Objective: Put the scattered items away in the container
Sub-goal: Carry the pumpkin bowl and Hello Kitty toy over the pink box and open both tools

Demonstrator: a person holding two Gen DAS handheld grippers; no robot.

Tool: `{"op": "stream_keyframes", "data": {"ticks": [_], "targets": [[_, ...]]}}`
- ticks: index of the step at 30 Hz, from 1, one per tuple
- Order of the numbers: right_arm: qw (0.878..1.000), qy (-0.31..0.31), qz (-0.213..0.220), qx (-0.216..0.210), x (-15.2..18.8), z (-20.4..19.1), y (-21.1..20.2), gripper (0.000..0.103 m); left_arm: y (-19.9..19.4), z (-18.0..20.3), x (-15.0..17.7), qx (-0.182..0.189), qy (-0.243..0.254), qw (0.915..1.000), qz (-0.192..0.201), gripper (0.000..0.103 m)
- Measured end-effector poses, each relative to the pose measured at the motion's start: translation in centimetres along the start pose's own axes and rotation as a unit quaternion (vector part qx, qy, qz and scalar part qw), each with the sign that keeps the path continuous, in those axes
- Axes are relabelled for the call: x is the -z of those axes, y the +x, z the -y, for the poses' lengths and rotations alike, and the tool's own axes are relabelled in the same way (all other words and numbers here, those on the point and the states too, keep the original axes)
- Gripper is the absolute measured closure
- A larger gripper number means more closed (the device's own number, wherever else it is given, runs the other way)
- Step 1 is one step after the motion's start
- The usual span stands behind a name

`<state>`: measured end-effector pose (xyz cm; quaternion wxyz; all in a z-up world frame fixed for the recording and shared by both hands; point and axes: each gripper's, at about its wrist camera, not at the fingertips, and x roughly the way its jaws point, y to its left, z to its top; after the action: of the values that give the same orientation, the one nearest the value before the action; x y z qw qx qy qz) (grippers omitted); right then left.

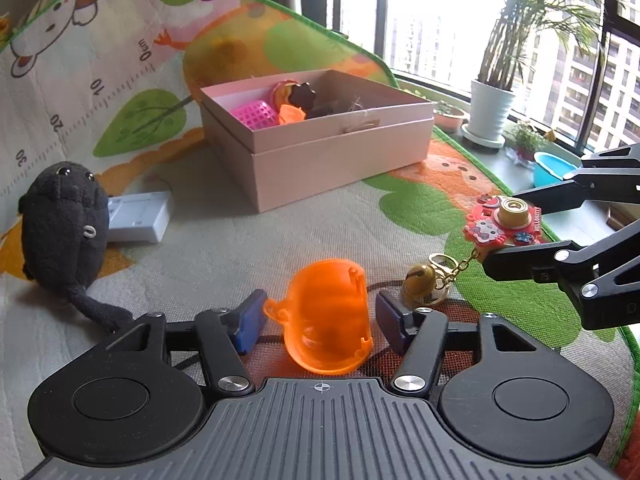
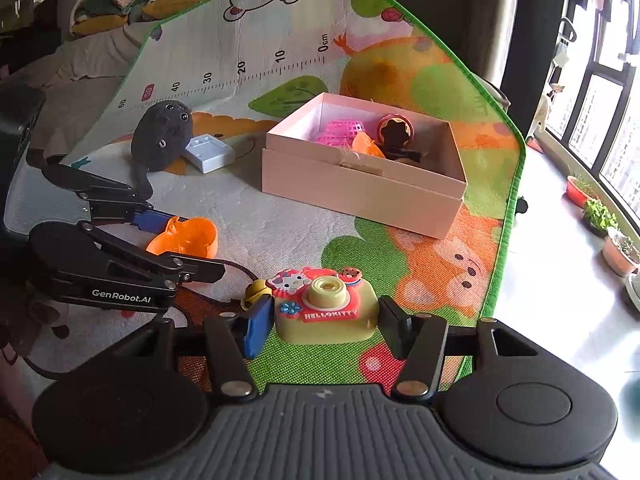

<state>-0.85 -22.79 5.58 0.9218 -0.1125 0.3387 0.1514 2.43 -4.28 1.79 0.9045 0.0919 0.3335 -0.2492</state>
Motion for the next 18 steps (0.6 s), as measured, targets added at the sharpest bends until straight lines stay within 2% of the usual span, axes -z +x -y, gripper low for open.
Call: {"op": "stream_keyframes", "data": {"ticks": [5,12,18], "targets": [[1.0,-0.001,0.008,0.007,0.6,0.4,-1.3,0.047,-1.8,1.2,0.0,0.0,0.016,0.9998,0.011,0.05],[1.0,0.002,0.01,0.011,1.0,1.1,-2.4,0.047,-4.3,3.7,-0.2,0.018,0.048,0.9982,0.031,0.05],[1.0,0.015,0.023,0.007,-0.7,3.1,-2.7,0.047,-4.8,4.2,-1.0,0.022,0.058,0.9971,0.044,0.051]]}}
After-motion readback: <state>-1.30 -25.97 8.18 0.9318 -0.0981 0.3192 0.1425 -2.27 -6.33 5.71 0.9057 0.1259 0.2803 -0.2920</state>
